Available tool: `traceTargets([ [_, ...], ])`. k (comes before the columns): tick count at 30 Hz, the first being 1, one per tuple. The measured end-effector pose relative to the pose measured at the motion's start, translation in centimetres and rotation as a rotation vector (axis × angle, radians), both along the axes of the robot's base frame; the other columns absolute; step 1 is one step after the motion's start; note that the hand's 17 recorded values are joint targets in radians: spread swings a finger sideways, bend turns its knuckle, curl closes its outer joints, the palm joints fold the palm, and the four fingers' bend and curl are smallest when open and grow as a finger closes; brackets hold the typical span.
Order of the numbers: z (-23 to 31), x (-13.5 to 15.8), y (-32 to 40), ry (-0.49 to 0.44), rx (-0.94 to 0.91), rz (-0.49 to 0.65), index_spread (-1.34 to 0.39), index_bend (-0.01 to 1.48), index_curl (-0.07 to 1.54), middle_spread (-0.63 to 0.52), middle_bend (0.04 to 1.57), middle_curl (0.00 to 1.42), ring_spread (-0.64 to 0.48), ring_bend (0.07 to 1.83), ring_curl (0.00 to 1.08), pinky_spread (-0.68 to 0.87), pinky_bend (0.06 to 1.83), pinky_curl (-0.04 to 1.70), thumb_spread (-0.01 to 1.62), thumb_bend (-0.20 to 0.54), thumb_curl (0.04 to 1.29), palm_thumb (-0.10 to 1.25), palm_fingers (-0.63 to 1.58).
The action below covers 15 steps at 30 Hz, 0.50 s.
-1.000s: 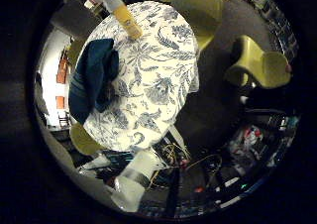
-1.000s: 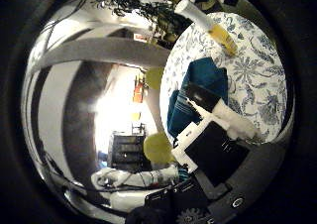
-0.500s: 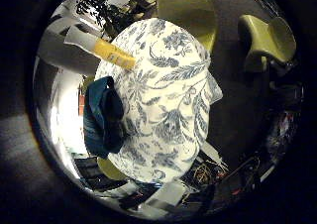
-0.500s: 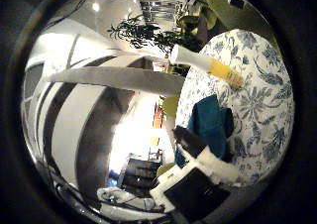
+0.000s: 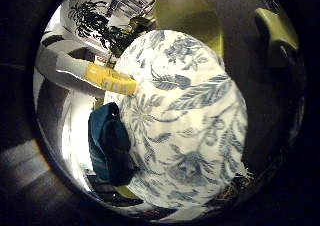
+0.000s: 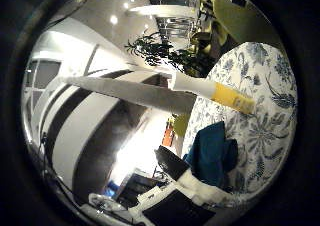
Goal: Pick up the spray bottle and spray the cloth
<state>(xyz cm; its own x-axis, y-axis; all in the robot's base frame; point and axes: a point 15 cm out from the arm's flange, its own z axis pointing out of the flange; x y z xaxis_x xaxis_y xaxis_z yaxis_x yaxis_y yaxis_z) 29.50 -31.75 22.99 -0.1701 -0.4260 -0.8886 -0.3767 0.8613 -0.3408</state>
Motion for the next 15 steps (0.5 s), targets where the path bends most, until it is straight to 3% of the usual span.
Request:
traceTargets([
  [15, -0.3, 5.0, 1.3, -0.017, -0.018, 0.000, -0.13, 0.14, 0.22, 0.23, 0.26, 0.34, 0.25, 0.37, 0.28, 0.38, 0.43, 0.31, 0.94, -0.028, 0.31, 0.51, -0.01],
])
